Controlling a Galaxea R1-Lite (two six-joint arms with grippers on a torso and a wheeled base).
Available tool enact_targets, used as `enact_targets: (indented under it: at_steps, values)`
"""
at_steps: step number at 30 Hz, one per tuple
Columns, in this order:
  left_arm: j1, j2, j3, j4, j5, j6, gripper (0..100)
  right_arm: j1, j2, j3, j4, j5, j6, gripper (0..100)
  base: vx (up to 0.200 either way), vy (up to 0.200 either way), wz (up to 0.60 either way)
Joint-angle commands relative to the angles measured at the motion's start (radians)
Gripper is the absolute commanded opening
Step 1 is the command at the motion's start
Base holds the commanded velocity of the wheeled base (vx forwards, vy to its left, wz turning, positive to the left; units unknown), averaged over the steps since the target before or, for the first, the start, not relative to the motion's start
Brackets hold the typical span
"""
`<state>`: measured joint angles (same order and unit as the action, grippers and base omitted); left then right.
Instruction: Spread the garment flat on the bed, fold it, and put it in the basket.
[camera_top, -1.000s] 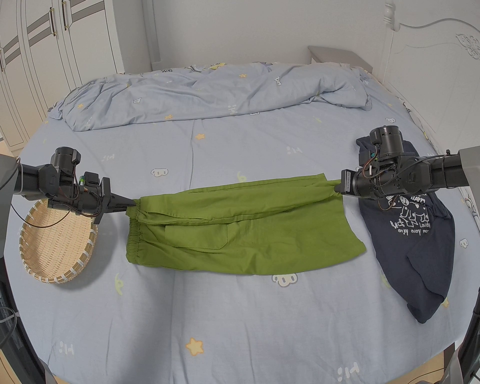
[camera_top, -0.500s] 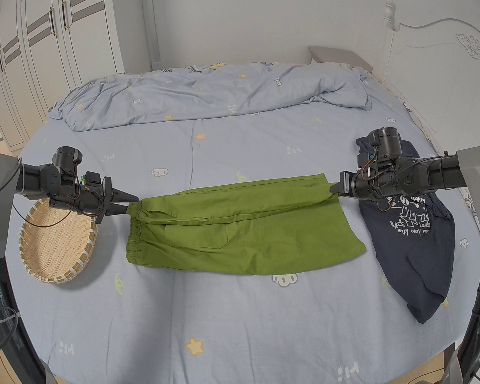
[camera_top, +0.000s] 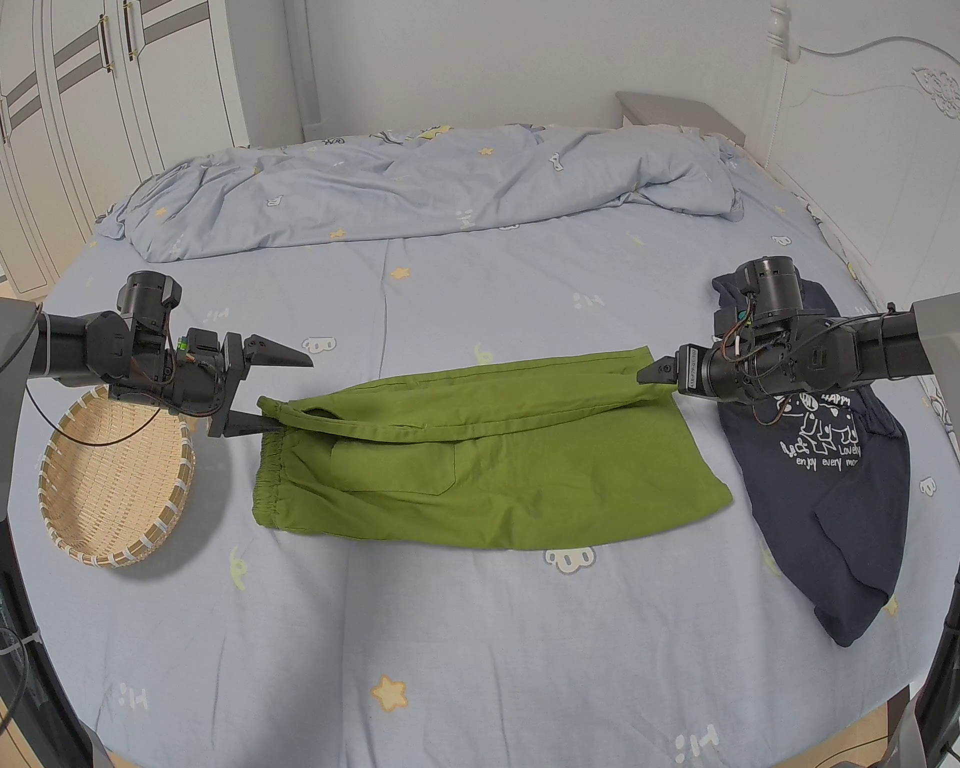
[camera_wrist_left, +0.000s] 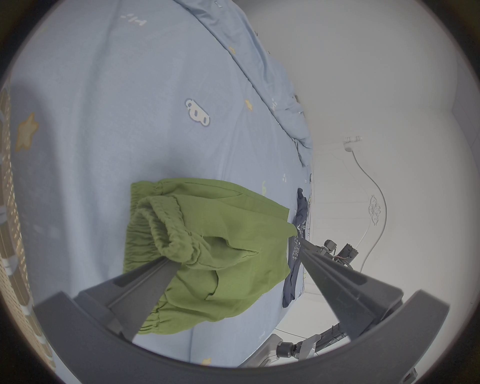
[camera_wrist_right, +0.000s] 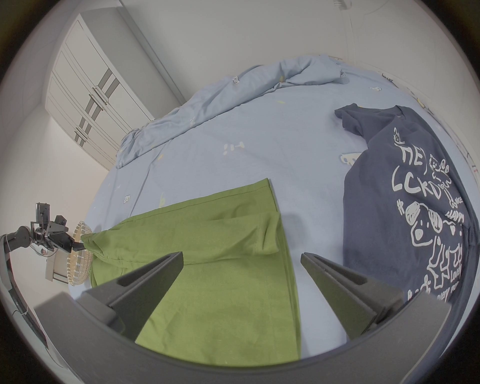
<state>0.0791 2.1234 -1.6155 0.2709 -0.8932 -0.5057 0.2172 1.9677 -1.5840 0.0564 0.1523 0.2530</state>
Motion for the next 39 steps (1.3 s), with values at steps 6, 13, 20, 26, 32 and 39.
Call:
enact_targets:
  at_steps: [6, 13, 20, 26, 32, 39]
  values:
    - [-0.021, 0.076, -0.040, -0.140, 0.008, -0.089, 100, -0.001, -0.058, 0.058, 0.003, 0.006, -0.001, 100, 0.000, 0.000, 0.00]
    - [-0.001, 0.145, -0.076, -0.352, 0.109, -0.303, 100, 0.001, -0.090, 0.139, -0.001, 0.007, 0.066, 100, 0.000, 0.000, 0.00]
    - [-0.015, 0.194, -0.101, -0.372, 0.143, -0.307, 100, -0.018, -0.167, 0.234, -0.001, 0.018, 0.124, 100, 0.000, 0.000, 0.00]
    - [-0.010, 0.082, -0.040, -0.372, 0.135, -0.303, 100, -0.078, -0.233, 0.251, 0.002, 0.153, 0.121, 100, 0.000, 0.000, 0.00]
    - [0.039, -0.105, 0.134, -0.378, 0.132, -0.237, 100, -0.136, -0.227, 0.234, 0.007, 0.265, 0.118, 100, 0.000, 0.000, 0.00]
    - [0.102, -0.117, 0.352, -0.369, 0.109, 0.154, 100, -0.211, -0.184, 0.230, 0.007, 0.478, 0.114, 100, 0.000, 0.000, 0.00]
